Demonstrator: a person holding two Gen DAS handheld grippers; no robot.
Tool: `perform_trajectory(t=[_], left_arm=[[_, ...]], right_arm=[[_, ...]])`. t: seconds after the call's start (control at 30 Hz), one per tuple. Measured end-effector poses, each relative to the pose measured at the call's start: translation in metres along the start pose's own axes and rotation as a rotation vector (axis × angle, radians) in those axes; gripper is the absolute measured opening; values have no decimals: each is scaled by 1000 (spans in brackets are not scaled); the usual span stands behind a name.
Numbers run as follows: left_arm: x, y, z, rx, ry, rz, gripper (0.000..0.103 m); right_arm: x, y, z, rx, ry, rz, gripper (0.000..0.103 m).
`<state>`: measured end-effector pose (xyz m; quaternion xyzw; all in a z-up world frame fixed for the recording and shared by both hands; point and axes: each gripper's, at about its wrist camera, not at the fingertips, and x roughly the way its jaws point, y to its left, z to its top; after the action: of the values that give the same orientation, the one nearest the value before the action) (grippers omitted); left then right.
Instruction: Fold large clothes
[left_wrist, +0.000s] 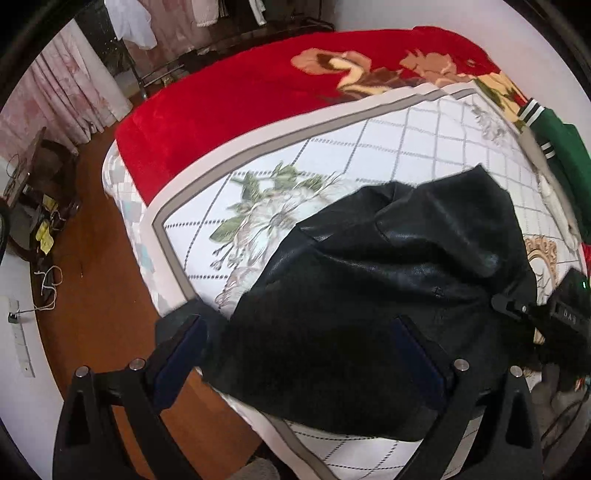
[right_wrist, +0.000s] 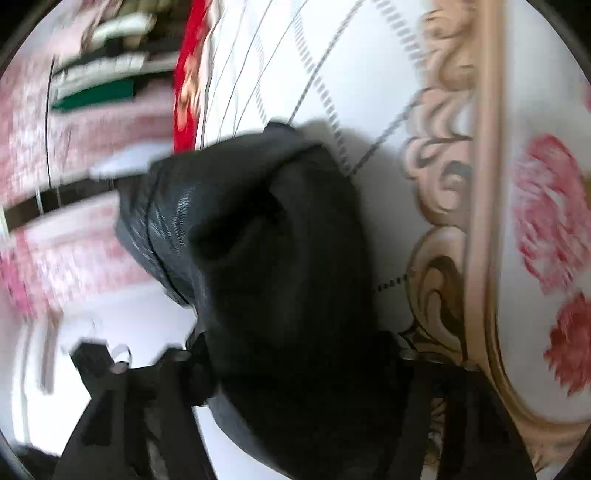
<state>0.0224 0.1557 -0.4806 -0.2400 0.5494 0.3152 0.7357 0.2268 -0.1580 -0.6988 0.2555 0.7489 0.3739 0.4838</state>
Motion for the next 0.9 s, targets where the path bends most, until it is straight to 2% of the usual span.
perform_trajectory(t=[0.1, 0.17, 0.23, 0.27, 0.3, 0.33, 0.4, 0.43, 0.5, 0.6, 0.67, 0.7, 0.73, 0.83, 0.9], left_arm=[[-13, -13, 7, 11, -33, -15, 102], [-21, -26, 9, 36, -57, -31, 102], [-22, -45, 9, 88, -72, -41, 102], [-21, -57, 7, 121, -74, -42, 102], [-19, -67, 6, 143, -70, -48, 102], [-16, -79, 4, 163, -66, -66, 102], [-9, -106, 1, 197, -50, -103, 102], [-6, -117, 2, 207, -48, -118, 102], [0, -139, 3, 227, -57, -129, 102], [15, -164, 6, 260, -76, -98, 102], [35, -172, 7, 288, -52, -45, 102], [45, -171, 5, 300, -33, -16, 102], [57, -167, 1, 308, -2, 0, 102], [75, -147, -5, 264, 47, -23, 103], [77, -137, -5, 231, 58, -57, 103]], right_arm=[[-35, -8, -26, 108, -140, 19, 53], [-67, -23, -53, 228, -279, 26, 53], [-97, -43, -87, 351, -394, -4, 59], [-107, -48, -97, 372, -396, -39, 75], [-110, -52, -106, 389, -347, -110, 87], [-109, -55, -113, 389, -248, -193, 89], [-112, -52, -123, 368, -175, -236, 89], [-121, -47, -127, 354, -174, -271, 89], [-155, -26, -133, 281, -247, -324, 89], [-189, 7, -128, 175, -349, -272, 88], [-192, 25, -109, 102, -306, -138, 82], [-181, 32, -101, 78, -268, -109, 74], [-167, 34, -80, 45, -221, -88, 69], [-140, 20, -27, 50, -200, -164, 52], [-126, 7, 4, 82, -215, -226, 25]])
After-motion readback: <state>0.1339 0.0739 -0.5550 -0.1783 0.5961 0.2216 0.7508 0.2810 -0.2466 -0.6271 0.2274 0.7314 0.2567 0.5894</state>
